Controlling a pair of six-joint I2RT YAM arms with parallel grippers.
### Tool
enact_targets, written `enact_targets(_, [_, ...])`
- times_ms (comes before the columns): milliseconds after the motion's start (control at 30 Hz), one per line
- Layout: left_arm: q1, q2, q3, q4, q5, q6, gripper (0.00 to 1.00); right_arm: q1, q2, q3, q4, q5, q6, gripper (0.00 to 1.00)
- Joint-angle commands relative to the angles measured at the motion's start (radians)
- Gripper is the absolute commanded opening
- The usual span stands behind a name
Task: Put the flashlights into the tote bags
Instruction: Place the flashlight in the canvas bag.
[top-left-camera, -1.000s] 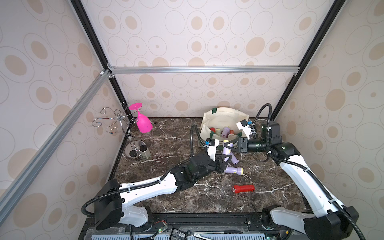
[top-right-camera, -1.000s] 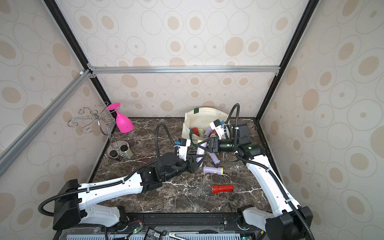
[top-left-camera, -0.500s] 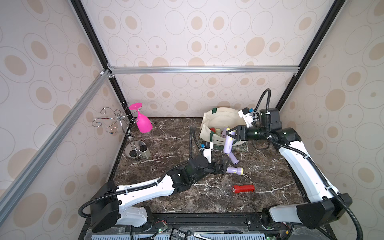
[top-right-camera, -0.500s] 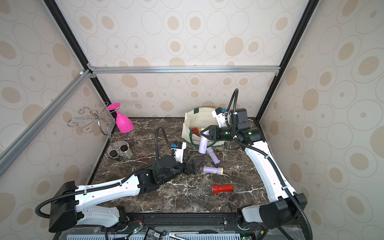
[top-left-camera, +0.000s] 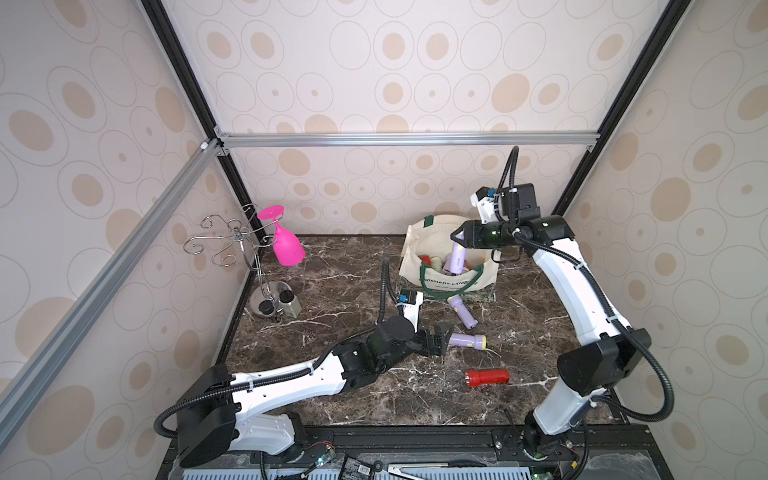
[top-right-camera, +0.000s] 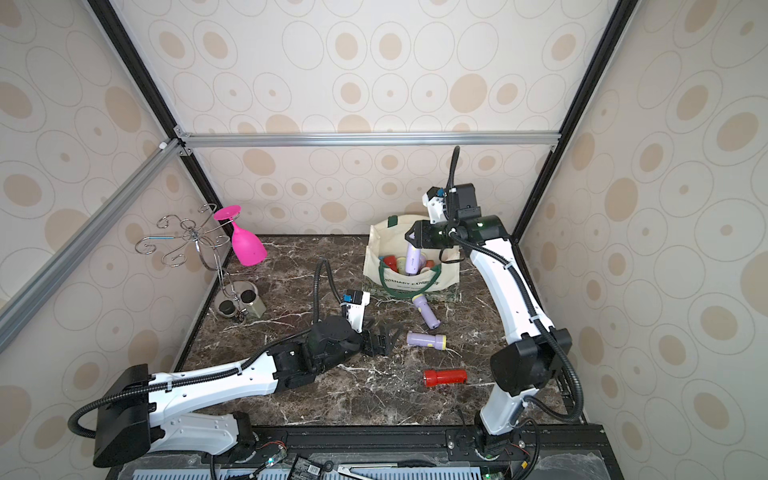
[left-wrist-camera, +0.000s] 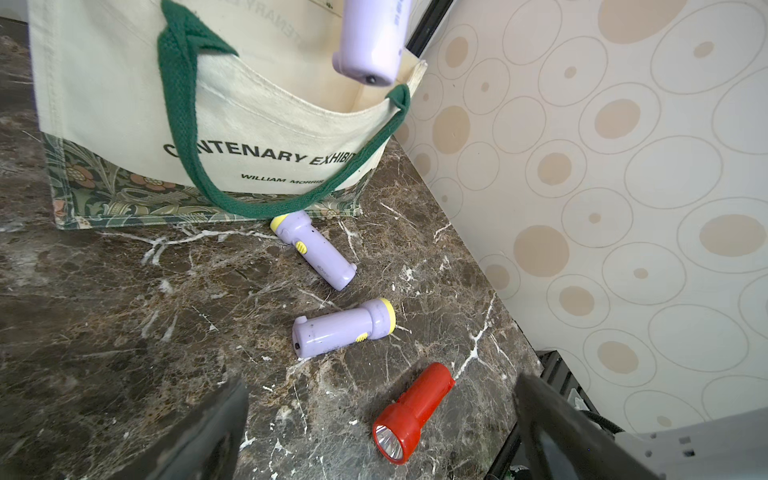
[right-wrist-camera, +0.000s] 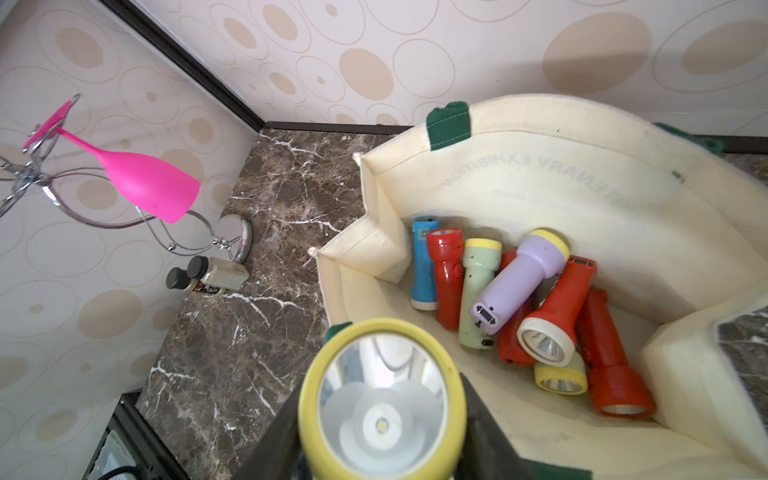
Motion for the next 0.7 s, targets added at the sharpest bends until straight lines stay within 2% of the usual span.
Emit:
enact_targets(0, [0.006,0.018,0.0,0.0,0.012,-0.004,1.0,0.005,0.06,0.09,-0.025,0.07,-0.035,0.0])
enact_targets(200, [0.005,0.045,0.017,-0.007,0.032,0.014,1.0,0.003,0.205,0.204,-0.061,0.143,-0.073,0.0])
enact_targets(367, [0.006,0.061,0.031,-0.023,0.043,0.026,1.0,0.005,0.281,0.229,-0.037,0.151,-0.066,0.0])
enact_targets(567, [0.006,0.074,0.043,-0.03,0.048,0.034,1.0,0.008,0.408,0.335,-0.098,0.188,-0.093,0.0])
enact_targets(667, [0.006,0.084,0.052,-0.041,0.051,0.042,1.0,0.009,0.446,0.372,-0.11,0.177,-0.088,0.07])
